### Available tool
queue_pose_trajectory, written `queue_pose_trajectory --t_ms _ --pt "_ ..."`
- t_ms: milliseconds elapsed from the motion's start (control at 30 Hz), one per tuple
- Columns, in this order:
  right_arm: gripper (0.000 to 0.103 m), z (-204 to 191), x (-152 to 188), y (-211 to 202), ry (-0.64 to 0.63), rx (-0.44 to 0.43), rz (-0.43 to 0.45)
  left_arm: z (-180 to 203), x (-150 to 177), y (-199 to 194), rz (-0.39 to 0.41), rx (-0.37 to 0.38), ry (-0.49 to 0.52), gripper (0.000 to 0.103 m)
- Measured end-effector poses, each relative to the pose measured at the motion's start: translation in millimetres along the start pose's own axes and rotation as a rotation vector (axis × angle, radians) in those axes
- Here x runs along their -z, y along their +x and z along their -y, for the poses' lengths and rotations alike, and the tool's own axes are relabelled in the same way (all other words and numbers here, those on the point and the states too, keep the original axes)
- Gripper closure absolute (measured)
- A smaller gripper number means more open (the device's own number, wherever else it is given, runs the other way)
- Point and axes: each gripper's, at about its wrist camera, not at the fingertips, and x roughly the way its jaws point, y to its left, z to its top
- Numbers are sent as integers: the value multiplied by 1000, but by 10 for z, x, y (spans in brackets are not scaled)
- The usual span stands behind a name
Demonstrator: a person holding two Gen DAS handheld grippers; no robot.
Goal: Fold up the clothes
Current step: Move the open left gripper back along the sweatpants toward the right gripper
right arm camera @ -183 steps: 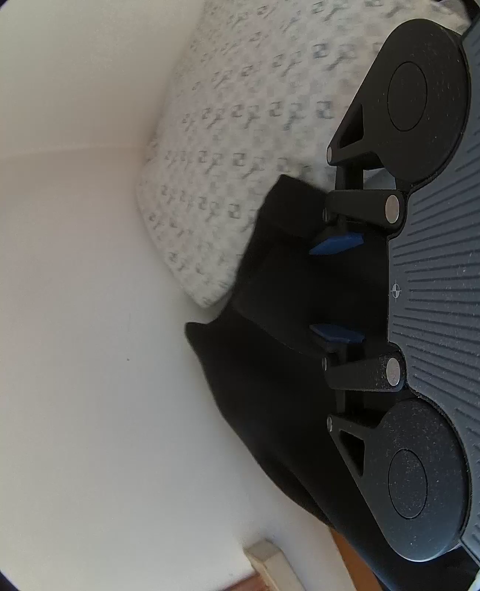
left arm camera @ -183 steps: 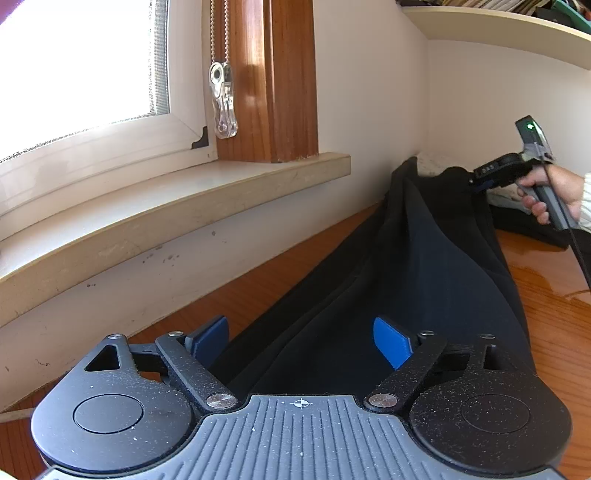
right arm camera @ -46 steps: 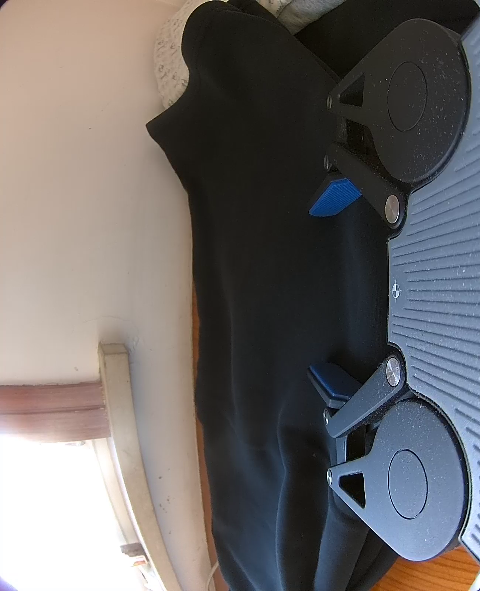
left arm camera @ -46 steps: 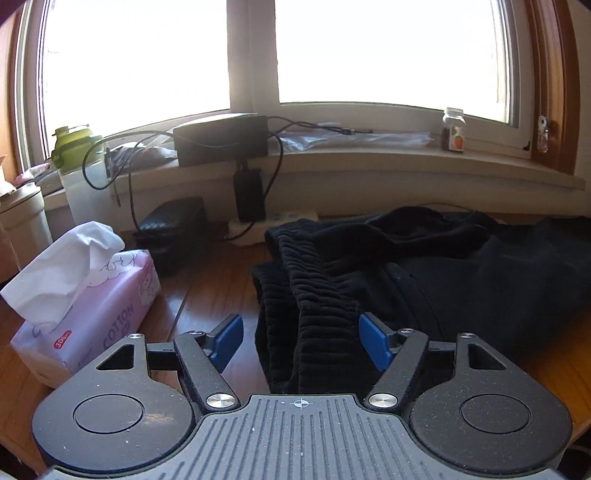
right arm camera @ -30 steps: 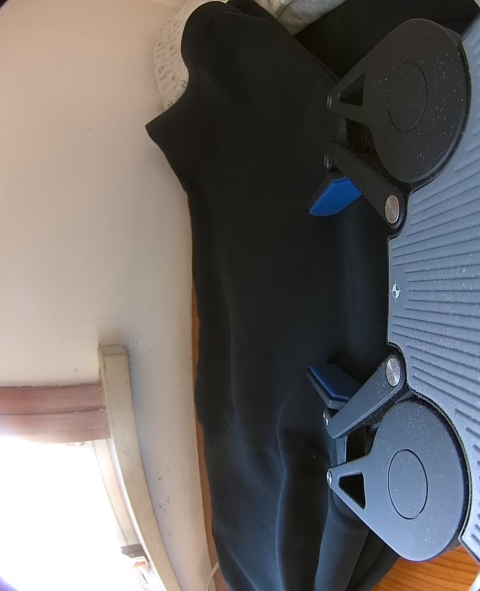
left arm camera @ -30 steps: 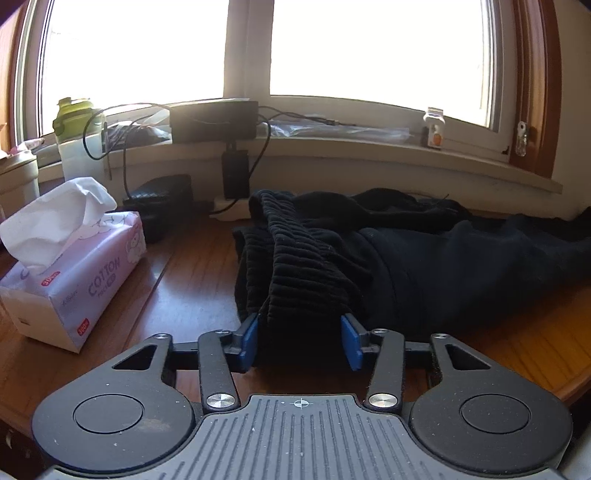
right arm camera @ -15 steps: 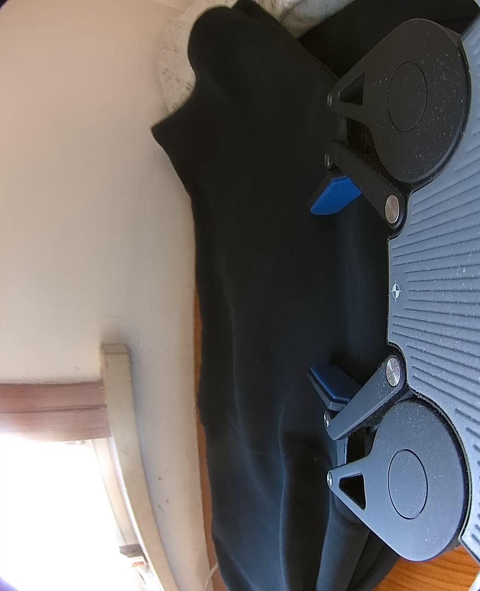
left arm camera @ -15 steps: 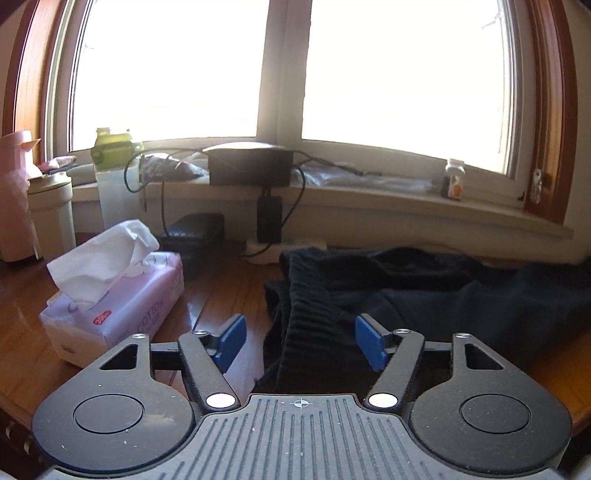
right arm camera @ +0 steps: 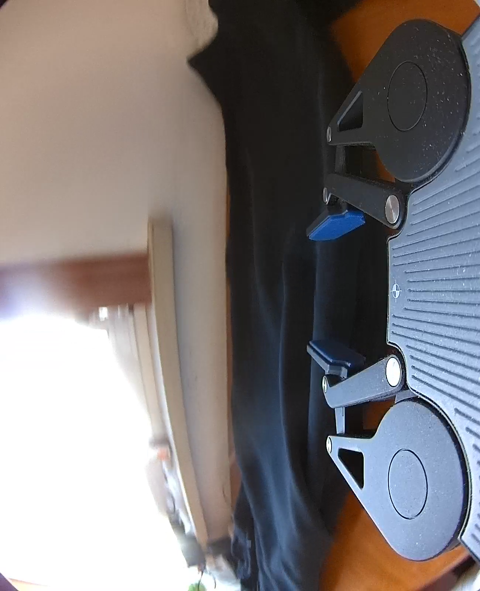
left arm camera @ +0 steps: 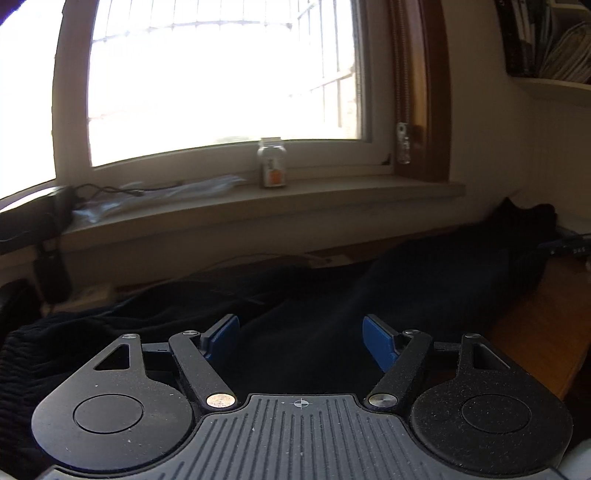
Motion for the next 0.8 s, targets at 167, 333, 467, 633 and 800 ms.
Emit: queue_pose_trajectory --t_ms 167,333,467,633,800 --pt "43 -327 55 129 -37 -50 -11 397 21 316 -10 75 28 103" --pt "43 -396 71 154 -49 -44 -16 661 -1 366 -2 91 35 101" --pt "43 -436 80 167 -57 -38 -19 987 10 429 -35 136 113 100" --pt "41 -491 94 183 -71 -27 -22 1463 89 576 -61 146 234 96" --pt "41 -534 117 182 -98 -6 -20 1870 146 740 -48 89 367 67"
